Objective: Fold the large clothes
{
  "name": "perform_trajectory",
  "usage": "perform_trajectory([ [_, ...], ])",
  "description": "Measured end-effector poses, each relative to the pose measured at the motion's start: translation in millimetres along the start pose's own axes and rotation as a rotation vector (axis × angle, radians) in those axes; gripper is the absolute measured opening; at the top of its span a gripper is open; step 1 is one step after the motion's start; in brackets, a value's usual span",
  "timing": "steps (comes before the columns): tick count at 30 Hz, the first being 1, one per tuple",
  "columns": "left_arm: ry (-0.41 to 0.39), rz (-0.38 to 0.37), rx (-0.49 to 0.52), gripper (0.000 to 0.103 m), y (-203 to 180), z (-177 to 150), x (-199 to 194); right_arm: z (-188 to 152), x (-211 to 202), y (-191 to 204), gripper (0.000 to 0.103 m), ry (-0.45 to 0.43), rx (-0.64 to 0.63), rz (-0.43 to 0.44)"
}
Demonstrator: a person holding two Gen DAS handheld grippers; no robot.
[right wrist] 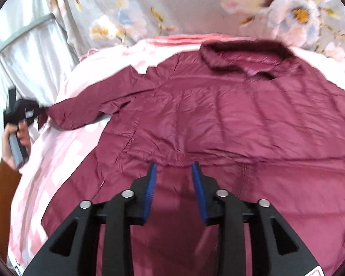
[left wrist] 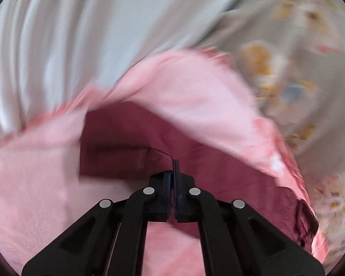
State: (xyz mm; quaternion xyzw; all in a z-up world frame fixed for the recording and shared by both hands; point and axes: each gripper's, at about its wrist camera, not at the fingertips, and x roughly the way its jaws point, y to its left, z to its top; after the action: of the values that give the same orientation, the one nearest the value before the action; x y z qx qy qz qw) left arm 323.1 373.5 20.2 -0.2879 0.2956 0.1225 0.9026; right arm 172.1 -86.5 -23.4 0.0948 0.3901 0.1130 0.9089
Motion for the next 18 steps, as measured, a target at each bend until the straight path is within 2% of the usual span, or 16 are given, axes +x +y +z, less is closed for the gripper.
perform_trajectory([
  [2, -0.051, -0.077, 0.106, 0.000, -53.3, 0.2, -29.9, -9.5, -15.4, -5.0, 0.042, -0.018, 0.002, -0.024],
  [6, -0.074, -0.245, 0.278, 0.000, -151.2, -22.6, -77.4, -28.8, -42.6, -18.0, 0.042, -0.046, 0.018, -0.078],
  [9, -0.049, -0.375, 0.417, 0.000, -229.7, -60.9, -104.8, -38.4, -58.6, -34.0, 0.044, -0.057, 0.060, -0.083],
  [10, -0.024, -0.426, 0.479, 0.000, -263.0, -83.3, -113.3, -41.0, -63.8, -41.3, 0.045, -0.053, 0.080, -0.078],
  [14, 0.063, -0.515, 0.637, 0.000, -343.9, -158.2, -121.9, -49.6, -82.2, -69.8, 0.045, -0.062, 0.156, -0.062],
  [18, 0.161, -0.531, 0.724, 0.000, -394.2, -231.6, -106.5, -57.6, -100.6, -104.8, 0.045, -0.080, 0.231, -0.075],
])
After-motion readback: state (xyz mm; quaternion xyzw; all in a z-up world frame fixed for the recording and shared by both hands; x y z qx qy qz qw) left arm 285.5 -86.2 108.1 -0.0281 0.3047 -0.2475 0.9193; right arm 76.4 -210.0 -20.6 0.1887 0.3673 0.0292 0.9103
